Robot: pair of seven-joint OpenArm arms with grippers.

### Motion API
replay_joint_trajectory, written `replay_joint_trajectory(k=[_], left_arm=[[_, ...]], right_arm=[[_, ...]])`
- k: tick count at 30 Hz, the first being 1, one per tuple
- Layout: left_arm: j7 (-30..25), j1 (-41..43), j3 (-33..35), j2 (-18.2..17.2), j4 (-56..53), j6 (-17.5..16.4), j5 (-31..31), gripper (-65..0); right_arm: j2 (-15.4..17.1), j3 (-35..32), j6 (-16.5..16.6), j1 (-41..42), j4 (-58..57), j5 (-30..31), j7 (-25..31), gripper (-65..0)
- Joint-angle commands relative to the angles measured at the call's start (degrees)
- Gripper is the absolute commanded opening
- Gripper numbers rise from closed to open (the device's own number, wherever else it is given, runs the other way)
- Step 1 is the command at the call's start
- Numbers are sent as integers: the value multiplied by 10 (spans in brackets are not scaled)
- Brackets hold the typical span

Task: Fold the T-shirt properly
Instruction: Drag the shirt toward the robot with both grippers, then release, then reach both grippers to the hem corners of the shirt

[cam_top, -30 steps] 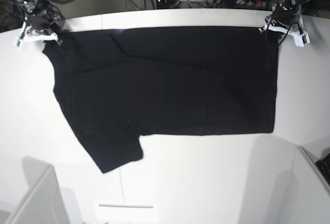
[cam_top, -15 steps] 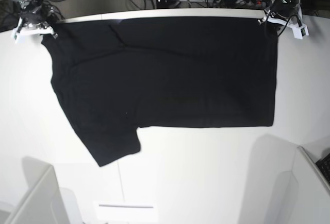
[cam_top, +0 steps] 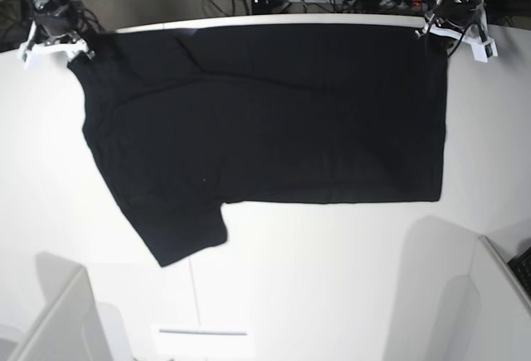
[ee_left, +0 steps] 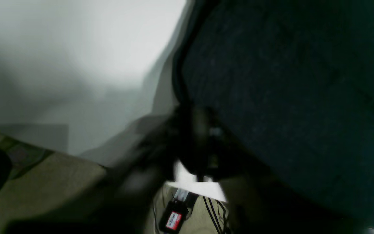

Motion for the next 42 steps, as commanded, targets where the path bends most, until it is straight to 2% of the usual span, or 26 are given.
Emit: replay_joint_trajectory(k=[1, 3, 5, 7, 8, 10, 14, 17, 25, 27, 29, 32, 34, 35, 38, 42], left_arm=[[-9, 5, -4, -4, 16, -4, -5, -423], [-9, 5, -4, -4, 28, -4, -5, -285], [-9, 5, -4, -4, 40, -4, -5, -183], [-10, 6, -6, -4, 51, -4, -5, -104], [-10, 6, -13, -4, 52, -4, -5, -86], [-10, 2, -40, -1, 52, -4, -5, -69], [-10, -20, -108, 24, 59, -4, -5, -71], [-10, -34, -143, 28, 68, -4, -6, -71], [-10, -67, -151, 23, 81, -4, -6, -74], [-10, -75, -151, 23, 79, -4, -6, -117], [-10, -78, -150, 23, 80, -4, -6, -227], [-9, -87, -150, 23, 81, -4, -6, -461], [-9, -89, -150, 23, 78, -4, -6, -597], [-9, -91, -151, 23, 78, -4, -6, -650], [-9, -91, -155, 25, 77, -4, -5, -650], [-9, -88, -155, 24, 76, -4, -5, -650]], right_arm=[[5, 4, 2, -1, 12, 5, 12, -311], [5, 5, 2, -1, 12, 5, 12, -311], [5, 23, 2, 0, 12, 6, 11, -311], [5, 35, 2, 2, 12, 6, 13, -311], [5, 40, 2, 3, 14, 6, 14, -311], [5, 50, 2, 6, 25, 6, 15, -309], [11, 51, 4, 34, 30, 4, 15, -305], [24, 39, 4, 65, 29, 4, 12, -305], [81, -98, -1, 169, 4, 3, 15, -308], [96, -128, -1, 220, -37, -3, 15, -308], [111, -161, -1, 277, -88, -39, 15, -306], [124, -211, 4, 370, -166, -119, 16, -302], [126, -237, 5, 420, -212, -157, 27, -294], [127, -249, 5, 445, -242, -174, 40, -270], [134, -299, 5, 513, -351, -199, 85, -189], [153, -368, 15, 590, -508, -200, 148, -182]])
